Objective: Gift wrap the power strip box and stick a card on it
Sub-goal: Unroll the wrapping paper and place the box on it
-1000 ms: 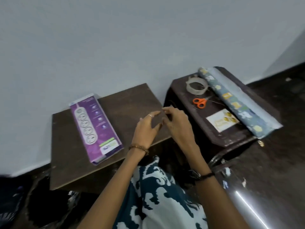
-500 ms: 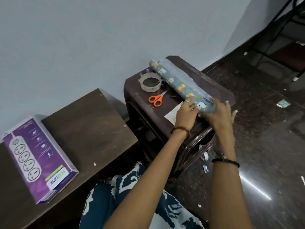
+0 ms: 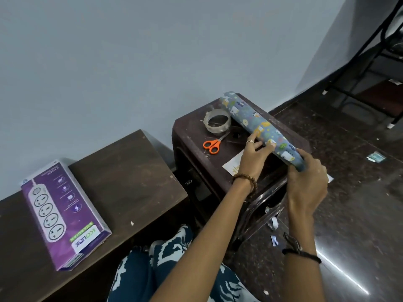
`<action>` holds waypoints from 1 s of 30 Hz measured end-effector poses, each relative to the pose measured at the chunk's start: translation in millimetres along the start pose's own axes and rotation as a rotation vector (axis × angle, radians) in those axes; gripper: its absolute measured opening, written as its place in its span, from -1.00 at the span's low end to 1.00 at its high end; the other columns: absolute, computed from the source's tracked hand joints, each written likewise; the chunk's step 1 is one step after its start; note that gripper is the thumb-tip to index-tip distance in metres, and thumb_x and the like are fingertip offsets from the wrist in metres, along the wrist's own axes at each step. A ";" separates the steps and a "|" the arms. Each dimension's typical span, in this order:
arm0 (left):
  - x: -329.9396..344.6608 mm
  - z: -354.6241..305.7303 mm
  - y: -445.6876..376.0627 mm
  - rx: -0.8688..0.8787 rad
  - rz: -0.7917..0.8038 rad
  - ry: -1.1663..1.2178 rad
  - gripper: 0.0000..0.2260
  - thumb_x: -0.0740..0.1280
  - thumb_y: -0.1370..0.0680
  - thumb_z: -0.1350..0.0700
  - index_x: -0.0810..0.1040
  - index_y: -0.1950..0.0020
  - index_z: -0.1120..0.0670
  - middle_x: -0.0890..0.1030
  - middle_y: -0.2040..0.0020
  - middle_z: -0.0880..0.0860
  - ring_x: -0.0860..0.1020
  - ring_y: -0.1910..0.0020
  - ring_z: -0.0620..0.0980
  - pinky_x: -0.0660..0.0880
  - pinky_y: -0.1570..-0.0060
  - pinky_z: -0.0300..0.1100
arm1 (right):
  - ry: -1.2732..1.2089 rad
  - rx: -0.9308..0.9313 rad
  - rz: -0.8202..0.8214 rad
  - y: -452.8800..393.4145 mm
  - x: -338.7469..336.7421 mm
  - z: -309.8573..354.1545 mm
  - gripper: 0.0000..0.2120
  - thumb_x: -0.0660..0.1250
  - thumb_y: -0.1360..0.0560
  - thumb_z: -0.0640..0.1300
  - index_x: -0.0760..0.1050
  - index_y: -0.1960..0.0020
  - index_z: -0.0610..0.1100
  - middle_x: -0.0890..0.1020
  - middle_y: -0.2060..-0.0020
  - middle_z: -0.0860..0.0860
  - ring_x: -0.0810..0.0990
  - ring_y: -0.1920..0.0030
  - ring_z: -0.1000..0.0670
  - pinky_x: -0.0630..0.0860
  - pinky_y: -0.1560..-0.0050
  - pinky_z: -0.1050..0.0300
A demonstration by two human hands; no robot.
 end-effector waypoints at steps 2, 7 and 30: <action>-5.2 -6.3 6.8 0.000 0.002 -0.020 -0.40 0.35 -0.51 0.11 0.17 -0.49 0.02 0.30 -0.43 0.19 0.32 -0.40 0.08 0.36 -0.26 -0.04 | -0.012 0.008 0.022 4.9 -5.5 4.2 -0.56 0.27 -0.43 -0.30 0.49 -0.28 -0.05 0.58 -0.06 -0.14 0.47 -0.11 -0.16 0.42 0.01 -0.03; -45.1 -17.6 -5.3 0.217 -0.148 -0.647 -0.43 0.29 -0.54 0.21 0.13 -0.50 0.15 0.17 -0.50 0.15 0.12 -0.50 0.07 0.11 -0.46 -0.08 | -0.069 -0.024 0.043 17.8 -14.9 10.3 -0.58 0.30 -0.44 -0.29 0.50 -0.28 -0.06 0.60 -0.03 -0.14 0.51 -0.06 -0.17 0.44 0.05 0.00; -130.5 -12.7 -94.5 0.340 -0.188 -1.819 -0.69 0.09 -0.55 0.25 0.44 -0.26 0.09 0.51 -0.11 0.13 0.56 -0.03 0.15 -0.10 -0.48 0.02 | 0.008 0.152 0.109 -18.4 1.2 18.7 -0.76 0.26 -0.50 -0.18 0.60 -0.12 -0.10 0.64 0.08 -0.24 0.55 0.03 -0.28 0.42 0.07 0.00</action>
Point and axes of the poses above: each hand's wrist, its own y-axis away from the middle knuckle, its own x-axis out of the palm, z = x × y, the point moved 2 cm from there along -y, towards the middle knuckle
